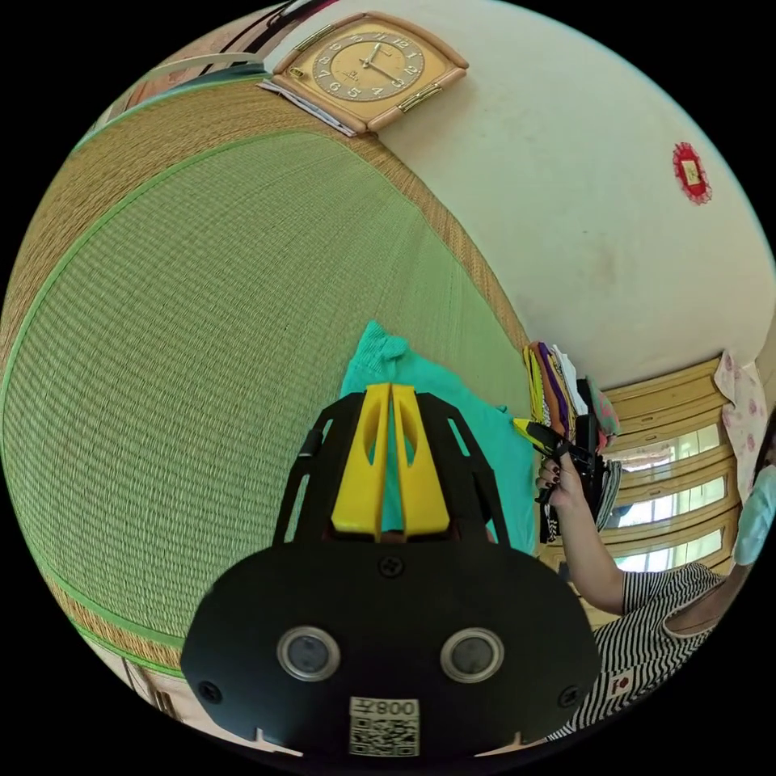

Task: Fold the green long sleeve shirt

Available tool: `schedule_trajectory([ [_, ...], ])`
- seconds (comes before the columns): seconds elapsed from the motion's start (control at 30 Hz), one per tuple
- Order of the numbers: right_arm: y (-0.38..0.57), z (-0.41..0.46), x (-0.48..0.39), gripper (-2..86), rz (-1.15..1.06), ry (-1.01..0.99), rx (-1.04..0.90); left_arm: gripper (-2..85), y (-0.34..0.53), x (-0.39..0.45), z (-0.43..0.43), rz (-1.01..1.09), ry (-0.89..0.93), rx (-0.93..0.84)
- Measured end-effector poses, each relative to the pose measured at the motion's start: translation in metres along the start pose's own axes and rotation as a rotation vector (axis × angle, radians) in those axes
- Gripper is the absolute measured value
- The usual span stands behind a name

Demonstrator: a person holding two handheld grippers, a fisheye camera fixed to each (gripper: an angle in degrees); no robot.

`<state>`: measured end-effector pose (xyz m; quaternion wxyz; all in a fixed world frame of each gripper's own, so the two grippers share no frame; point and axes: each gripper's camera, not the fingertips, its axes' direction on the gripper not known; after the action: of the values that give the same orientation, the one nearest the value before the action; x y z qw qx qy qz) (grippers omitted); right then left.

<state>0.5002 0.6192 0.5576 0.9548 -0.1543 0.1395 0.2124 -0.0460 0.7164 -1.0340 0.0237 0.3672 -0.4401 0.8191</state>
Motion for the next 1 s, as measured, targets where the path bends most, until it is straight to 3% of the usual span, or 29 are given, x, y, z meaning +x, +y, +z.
schedule_trajectory([
  [0.23,0.09,-0.084,0.012,2.1,-0.018,0.052,0.034,7.9,0.077,-0.02,-0.061,-0.05,0.01,-0.082],
  [0.5,0.225,-0.14,0.058,6.3,0.201,0.121,0.011,7.4,0.138,-0.022,-0.07,-0.071,-0.002,-0.243],
  [0.73,0.277,-0.136,0.083,6.7,0.271,0.102,-0.023,3.6,0.155,-0.006,-0.084,-0.083,0.018,-0.248],
  [1.0,0.3,-0.136,0.102,0.9,0.26,0.087,-0.071,2.3,0.181,0.027,-0.119,-0.025,0.11,-0.141],
])
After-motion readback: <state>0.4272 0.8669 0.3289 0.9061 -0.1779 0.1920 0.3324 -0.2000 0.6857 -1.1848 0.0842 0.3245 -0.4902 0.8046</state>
